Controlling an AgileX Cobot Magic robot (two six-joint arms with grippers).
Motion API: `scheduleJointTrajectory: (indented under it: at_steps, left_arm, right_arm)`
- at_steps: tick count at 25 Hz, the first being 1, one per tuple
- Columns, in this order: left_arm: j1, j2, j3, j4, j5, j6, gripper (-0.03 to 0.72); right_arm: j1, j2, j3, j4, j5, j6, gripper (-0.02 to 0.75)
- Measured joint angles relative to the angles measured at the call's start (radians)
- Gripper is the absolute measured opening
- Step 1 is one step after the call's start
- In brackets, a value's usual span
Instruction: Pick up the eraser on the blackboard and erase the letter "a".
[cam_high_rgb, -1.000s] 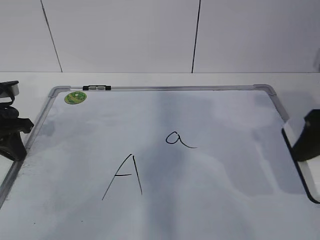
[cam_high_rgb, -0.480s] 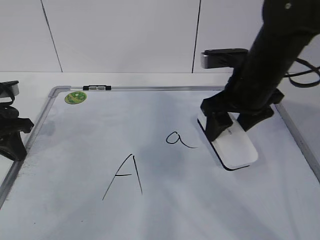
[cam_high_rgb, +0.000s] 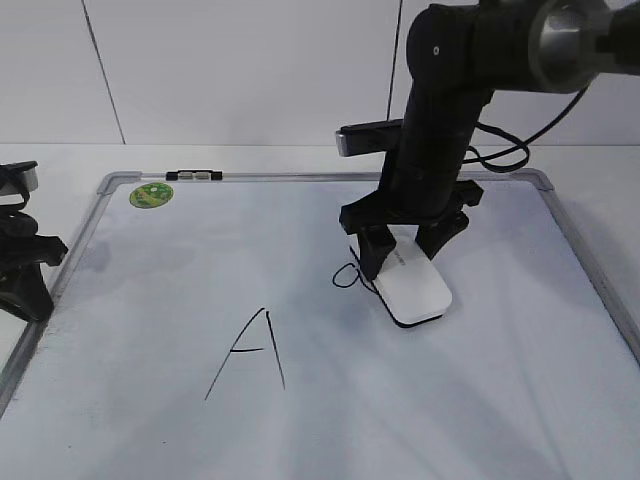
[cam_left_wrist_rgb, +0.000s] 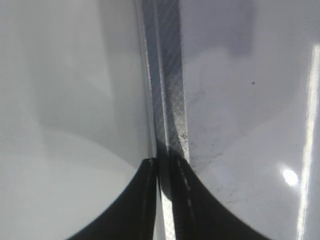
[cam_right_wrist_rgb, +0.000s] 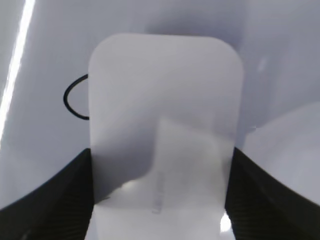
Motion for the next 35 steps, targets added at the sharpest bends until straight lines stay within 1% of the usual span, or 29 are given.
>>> scheduleJointTrajectory:
  at_steps: [6,9,12,17,21,24,26,32,35]
  left_arm:
    - [0.0,0.0,0.0,-0.002,0.0,0.0,0.062]
    - [0.002,0.0,0.0,-0.002,0.0,0.0,0.062]
    - [0.002,0.0,0.0,-0.002,0.0,0.0,0.062]
    - [0.002,0.0,0.0,-0.004,0.0,0.0,0.062]
    - [0.002,0.0,0.0,-0.004,0.0,0.0,0.062]
    - [0.002,0.0,0.0,-0.004,0.0,0.0,0.062]
    - [0.002,0.0,0.0,-0.004,0.0,0.0,0.062]
    - [0.002,0.002,0.0,-0.006,0.0,0.0,0.062]
    - [0.002,0.002,0.0,-0.006,0.0,0.0,0.062]
  right_arm:
    - [0.006,0.053,-0.051,-0.01,0.031,0.012,0.574]
    - [0.025,0.056,-0.053,-0.033,0.033,0.014,0.574]
    - [0.067,0.056,-0.055,-0.052,0.033,0.014,0.574]
    - [0.17,0.06,-0.057,-0.048,0.033,0.014,0.574]
    - [0.2,0.06,-0.057,-0.075,0.029,0.026,0.574]
    - [0.195,0.06,-0.057,-0.115,0.029,0.072,0.574]
    - [0.18,0.06,-0.057,-0.115,0.033,0.088,0.574]
    - [0.06,0.06,-0.058,-0.115,0.035,0.099,0.574]
    - [0.013,0.06,-0.058,-0.115,0.035,0.101,0.574]
